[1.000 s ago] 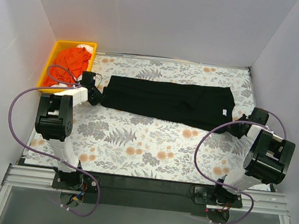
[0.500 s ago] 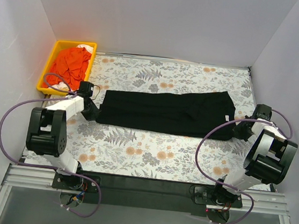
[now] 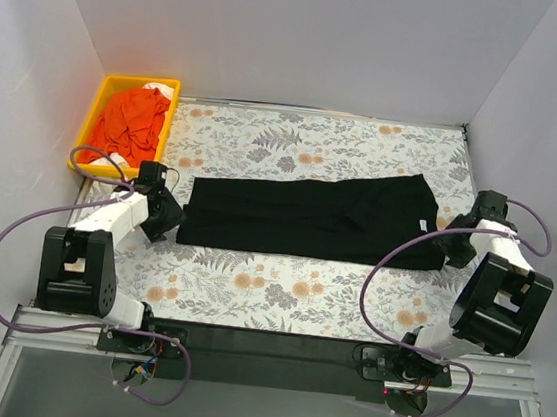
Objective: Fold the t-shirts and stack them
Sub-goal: Fold the tshirt
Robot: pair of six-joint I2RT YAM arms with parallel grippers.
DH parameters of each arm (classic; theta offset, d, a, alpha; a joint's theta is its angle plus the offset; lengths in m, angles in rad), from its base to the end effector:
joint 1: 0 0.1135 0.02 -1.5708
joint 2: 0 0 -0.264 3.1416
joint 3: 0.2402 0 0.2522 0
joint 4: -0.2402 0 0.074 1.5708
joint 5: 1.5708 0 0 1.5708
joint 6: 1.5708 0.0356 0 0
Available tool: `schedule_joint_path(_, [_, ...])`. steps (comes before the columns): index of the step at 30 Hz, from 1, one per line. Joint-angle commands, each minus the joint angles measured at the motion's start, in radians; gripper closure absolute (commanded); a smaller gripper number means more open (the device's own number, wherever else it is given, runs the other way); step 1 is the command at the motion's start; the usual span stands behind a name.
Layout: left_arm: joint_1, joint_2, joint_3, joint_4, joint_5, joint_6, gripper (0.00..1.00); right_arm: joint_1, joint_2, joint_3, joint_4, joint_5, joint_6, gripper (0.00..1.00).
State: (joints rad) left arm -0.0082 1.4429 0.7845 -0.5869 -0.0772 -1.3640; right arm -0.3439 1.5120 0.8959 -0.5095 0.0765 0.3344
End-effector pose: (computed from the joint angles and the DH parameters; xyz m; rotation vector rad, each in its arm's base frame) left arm 0.2518 0.0007 0.1692 -1.7912 2.1960 -0.2101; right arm 0.2686 -0.0991 0.1856 0.9186 2.5336 -0.1060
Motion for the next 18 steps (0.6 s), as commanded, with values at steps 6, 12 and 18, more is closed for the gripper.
schedule_joint_path(6, [-0.009, -0.15, 0.12, -0.073, -0.023, 0.046, 0.43, 0.144, -0.16, 0.104, -0.004, -0.061, -0.012, 0.5])
schedule_joint_path(12, [-0.114, -0.171, 0.107, -0.034, 0.007, 0.02, 0.43, 0.261, -0.125, 0.077, 0.149, -0.293, 0.067, 0.43])
schedule_joint_path(18, [-0.179, -0.182, 0.067, 0.007, 0.036, -0.007, 0.4, 0.377, -0.011, 0.02, 0.374, -0.394, 0.233, 0.39])
